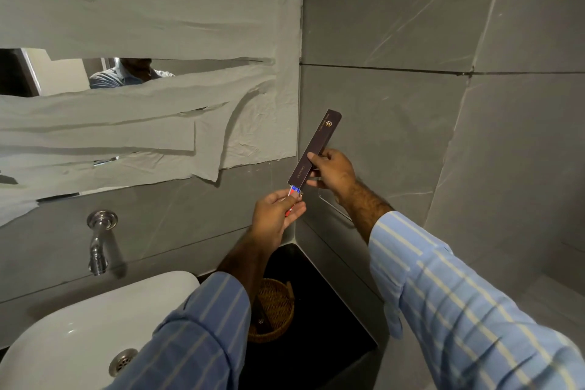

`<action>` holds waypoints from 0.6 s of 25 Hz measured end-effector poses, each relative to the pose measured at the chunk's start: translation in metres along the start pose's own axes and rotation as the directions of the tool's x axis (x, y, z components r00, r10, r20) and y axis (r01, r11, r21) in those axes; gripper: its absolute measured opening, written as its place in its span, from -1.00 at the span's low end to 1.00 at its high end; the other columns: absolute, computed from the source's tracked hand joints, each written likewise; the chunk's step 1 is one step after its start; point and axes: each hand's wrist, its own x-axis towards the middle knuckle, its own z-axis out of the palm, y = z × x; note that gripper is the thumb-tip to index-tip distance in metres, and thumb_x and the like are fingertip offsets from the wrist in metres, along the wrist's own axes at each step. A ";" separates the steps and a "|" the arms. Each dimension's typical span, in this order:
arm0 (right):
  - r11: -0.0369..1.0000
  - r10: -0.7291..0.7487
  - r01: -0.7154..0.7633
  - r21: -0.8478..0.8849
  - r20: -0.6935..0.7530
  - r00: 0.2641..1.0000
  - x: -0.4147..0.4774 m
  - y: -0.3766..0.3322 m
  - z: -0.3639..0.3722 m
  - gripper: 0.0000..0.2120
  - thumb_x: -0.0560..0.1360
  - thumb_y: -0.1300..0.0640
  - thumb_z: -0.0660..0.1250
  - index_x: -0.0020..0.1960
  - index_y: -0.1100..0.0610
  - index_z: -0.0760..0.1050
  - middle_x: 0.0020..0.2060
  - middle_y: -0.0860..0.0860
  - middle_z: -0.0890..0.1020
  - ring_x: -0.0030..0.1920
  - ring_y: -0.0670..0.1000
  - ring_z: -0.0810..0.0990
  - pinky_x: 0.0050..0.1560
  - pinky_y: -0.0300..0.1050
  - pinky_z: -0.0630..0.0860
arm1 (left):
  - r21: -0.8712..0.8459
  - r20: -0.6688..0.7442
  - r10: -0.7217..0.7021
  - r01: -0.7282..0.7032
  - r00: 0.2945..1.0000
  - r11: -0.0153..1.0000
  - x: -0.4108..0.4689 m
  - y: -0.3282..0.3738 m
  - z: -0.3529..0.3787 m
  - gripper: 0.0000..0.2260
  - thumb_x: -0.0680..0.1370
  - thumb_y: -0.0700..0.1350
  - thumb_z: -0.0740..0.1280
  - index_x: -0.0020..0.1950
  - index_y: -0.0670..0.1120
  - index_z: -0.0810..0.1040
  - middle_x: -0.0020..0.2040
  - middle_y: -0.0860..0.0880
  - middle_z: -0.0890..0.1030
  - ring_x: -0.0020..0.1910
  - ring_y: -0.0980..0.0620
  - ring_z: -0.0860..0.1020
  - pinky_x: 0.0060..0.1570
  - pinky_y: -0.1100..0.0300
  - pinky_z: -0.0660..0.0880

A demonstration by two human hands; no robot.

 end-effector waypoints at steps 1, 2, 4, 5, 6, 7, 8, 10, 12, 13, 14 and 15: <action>1.000 -0.003 0.003 -0.008 -0.014 1.000 0.001 -0.001 -0.001 -0.73 0.55 0.08 0.33 0.17 0.22 0.52 -0.04 0.14 0.70 -0.21 0.00 0.69 -0.15 0.03 0.70 | 0.134 -0.011 0.033 -0.031 0.999 0.991 0.000 0.001 -0.001 -0.81 0.53 -0.21 0.41 0.13 -0.22 0.60 -0.07 -0.15 0.70 -0.16 -0.02 0.69 -0.17 0.17 0.65; 1.000 -0.007 0.007 -0.007 -0.025 1.000 0.001 -0.003 -0.002 -0.73 0.55 0.08 0.34 0.16 0.23 0.53 -0.04 0.15 0.70 -0.22 -0.01 0.69 -0.18 0.01 0.70 | 0.264 -0.020 0.077 -0.069 0.997 0.962 0.001 0.003 -0.002 -0.79 0.51 -0.16 0.45 0.12 -0.18 0.63 -0.10 -0.11 0.71 -0.19 0.00 0.68 -0.18 0.16 0.64; 1.000 -0.014 0.014 0.003 -0.040 0.999 0.003 -0.005 -0.002 -0.72 0.54 0.08 0.35 0.15 0.25 0.53 -0.03 0.17 0.71 -0.22 0.00 0.70 -0.18 0.02 0.70 | 0.444 -0.043 0.175 -0.138 0.984 0.886 0.005 0.006 -0.004 -0.79 0.47 -0.10 0.49 0.06 -0.14 0.68 -0.17 -0.06 0.71 -0.25 0.04 0.65 -0.21 0.16 0.61; 1.000 -0.016 0.017 0.007 -0.046 0.999 0.003 -0.007 -0.002 -0.72 0.54 0.08 0.35 0.16 0.25 0.53 -0.01 0.18 0.71 -0.19 0.02 0.70 -0.15 0.04 0.70 | 0.488 -0.048 0.202 -0.154 0.978 0.859 0.006 0.008 -0.005 -0.82 0.45 -0.10 0.51 0.02 -0.11 0.69 -0.19 -0.04 0.71 -0.27 0.06 0.64 -0.23 0.18 0.61; 1.000 -0.020 0.021 0.011 -0.052 0.998 0.003 -0.009 -0.003 -0.71 0.55 0.08 0.34 0.17 0.25 0.52 0.01 0.18 0.70 -0.16 0.04 0.70 -0.12 0.07 0.70 | 0.507 -0.049 0.210 -0.156 0.977 0.848 0.006 0.010 -0.007 -0.84 0.44 -0.10 0.51 0.00 -0.08 0.70 -0.20 -0.02 0.71 -0.27 0.08 0.64 -0.24 0.20 0.61; 0.999 -0.028 0.029 0.018 -0.060 0.998 0.004 -0.012 -0.005 -0.70 0.55 0.08 0.34 0.19 0.24 0.52 0.02 0.18 0.70 -0.13 0.05 0.70 -0.09 0.09 0.69 | 0.511 -0.047 0.207 -0.154 0.977 0.846 0.006 0.011 -0.009 -0.84 0.44 -0.10 0.52 0.00 -0.08 0.70 -0.20 -0.02 0.72 -0.27 0.09 0.64 -0.24 0.20 0.62; 0.999 -0.039 0.041 0.029 -0.069 0.997 0.004 -0.014 -0.007 -0.70 0.55 0.08 0.34 0.20 0.24 0.51 0.03 0.17 0.70 -0.12 0.05 0.70 -0.08 0.09 0.69 | 0.511 -0.041 0.205 -0.155 0.978 0.845 0.005 0.012 -0.013 -0.83 0.43 -0.12 0.52 0.00 -0.09 0.71 -0.21 -0.02 0.72 -0.27 0.08 0.64 -0.21 0.17 0.62; 0.996 -0.059 0.065 0.066 -0.095 0.994 0.005 -0.021 -0.013 -0.69 0.56 0.10 0.33 0.23 0.24 0.49 0.02 0.15 0.69 -0.14 0.03 0.70 -0.09 0.05 0.69 | 0.522 -0.010 0.218 -0.181 0.976 0.834 0.003 0.011 -0.021 -0.83 0.43 -0.13 0.52 0.00 -0.11 0.71 -0.21 -0.03 0.73 -0.26 0.06 0.64 -0.12 0.10 0.63; 0.990 -0.078 0.093 0.110 -0.133 0.988 0.006 -0.027 -0.021 -0.69 0.56 0.11 0.33 0.24 0.24 0.49 0.00 0.13 0.68 -0.14 0.03 0.69 -0.12 -0.01 0.69 | 0.555 0.020 0.244 -0.214 0.969 0.804 0.000 0.008 -0.030 -0.87 0.44 -0.12 0.52 -0.03 -0.07 0.72 -0.19 -0.04 0.74 -0.23 0.04 0.67 -0.08 0.08 0.63; 0.987 -0.090 0.109 0.120 -0.154 0.984 0.006 -0.029 -0.025 -0.69 0.55 0.11 0.33 0.24 0.24 0.49 0.00 0.12 0.68 -0.12 0.04 0.70 -0.14 -0.03 0.69 | 0.575 0.028 0.253 -0.223 0.967 0.787 -0.002 0.006 -0.036 -0.89 0.44 -0.12 0.51 -0.05 -0.04 0.72 -0.17 -0.05 0.75 -0.20 0.01 0.68 -0.06 0.06 0.63; 0.984 -0.102 0.125 0.125 -0.174 0.979 0.007 -0.031 -0.027 -0.69 0.55 0.11 0.33 0.25 0.23 0.48 0.00 0.11 0.68 -0.10 0.05 0.70 -0.14 -0.04 0.69 | 0.591 0.031 0.259 -0.226 0.965 0.774 -0.003 0.003 -0.043 -0.89 0.44 -0.11 0.51 -0.04 -0.03 0.72 -0.15 -0.08 0.75 -0.16 -0.03 0.69 -0.04 0.04 0.63; 0.982 -0.116 0.142 0.125 -0.196 0.974 0.008 -0.032 -0.030 -0.69 0.55 0.11 0.33 0.25 0.22 0.48 0.00 0.10 0.68 -0.09 0.05 0.70 -0.14 -0.05 0.69 | 0.613 0.027 0.261 -0.222 0.965 0.758 -0.004 0.000 -0.050 -0.87 0.44 -0.11 0.51 -0.02 -0.05 0.72 -0.14 -0.09 0.74 -0.13 -0.07 0.69 -0.02 0.02 0.64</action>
